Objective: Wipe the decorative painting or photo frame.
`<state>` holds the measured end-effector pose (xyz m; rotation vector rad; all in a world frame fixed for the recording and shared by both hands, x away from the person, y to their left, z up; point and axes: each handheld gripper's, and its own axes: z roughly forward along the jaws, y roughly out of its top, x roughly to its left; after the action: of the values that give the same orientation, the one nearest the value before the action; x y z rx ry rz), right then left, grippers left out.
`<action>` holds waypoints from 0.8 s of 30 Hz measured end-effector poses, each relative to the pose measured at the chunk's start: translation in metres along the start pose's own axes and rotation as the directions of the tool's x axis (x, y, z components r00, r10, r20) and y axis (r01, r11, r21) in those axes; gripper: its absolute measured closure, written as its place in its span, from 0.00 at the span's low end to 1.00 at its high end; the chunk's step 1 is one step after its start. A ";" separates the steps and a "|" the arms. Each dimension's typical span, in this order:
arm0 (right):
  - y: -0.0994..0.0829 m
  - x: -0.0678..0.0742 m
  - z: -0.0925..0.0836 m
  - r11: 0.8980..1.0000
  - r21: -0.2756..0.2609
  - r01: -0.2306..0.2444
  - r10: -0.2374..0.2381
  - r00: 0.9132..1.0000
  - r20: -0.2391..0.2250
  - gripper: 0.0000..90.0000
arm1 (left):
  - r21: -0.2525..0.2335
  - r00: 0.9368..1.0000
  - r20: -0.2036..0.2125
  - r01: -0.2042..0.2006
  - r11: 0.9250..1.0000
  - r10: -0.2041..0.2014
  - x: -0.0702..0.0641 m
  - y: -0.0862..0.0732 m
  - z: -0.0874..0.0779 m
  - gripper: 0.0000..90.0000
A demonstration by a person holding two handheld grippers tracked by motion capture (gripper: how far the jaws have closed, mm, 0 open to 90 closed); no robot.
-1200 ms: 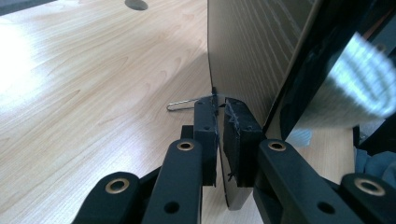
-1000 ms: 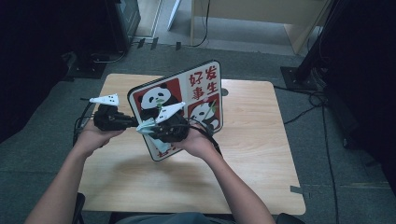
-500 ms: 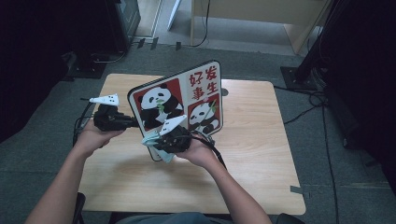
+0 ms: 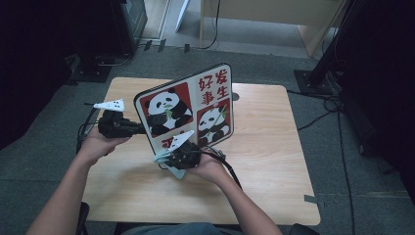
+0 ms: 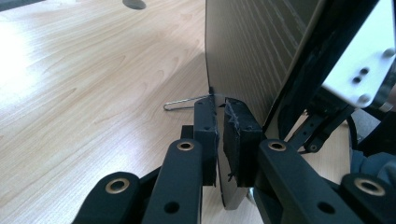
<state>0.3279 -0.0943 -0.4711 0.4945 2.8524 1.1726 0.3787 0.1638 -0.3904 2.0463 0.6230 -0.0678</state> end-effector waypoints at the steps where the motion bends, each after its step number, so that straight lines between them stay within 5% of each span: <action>1: -0.001 0.000 0.001 1.000 0.008 0.005 -0.005 1.000 -0.001 0.89 | -0.001 1.000 0.000 0.001 1.000 -0.001 0.000 0.000 0.000 0.94; 19: -0.001 0.001 0.006 0.996 0.071 -0.049 0.050 0.999 -0.021 0.89 | 0.008 1.000 -0.003 0.013 1.000 -0.013 0.001 -0.001 0.001 0.89; 24: 0.010 0.007 -0.004 0.999 0.030 -0.045 0.046 0.998 -0.031 0.89 | 0.008 1.000 -0.005 0.013 1.000 -0.013 0.002 -0.001 0.001 0.87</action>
<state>0.3239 -0.0886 -0.4610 0.5501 2.9040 1.1576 0.3799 0.1646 -0.3922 2.0512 0.6402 -0.0731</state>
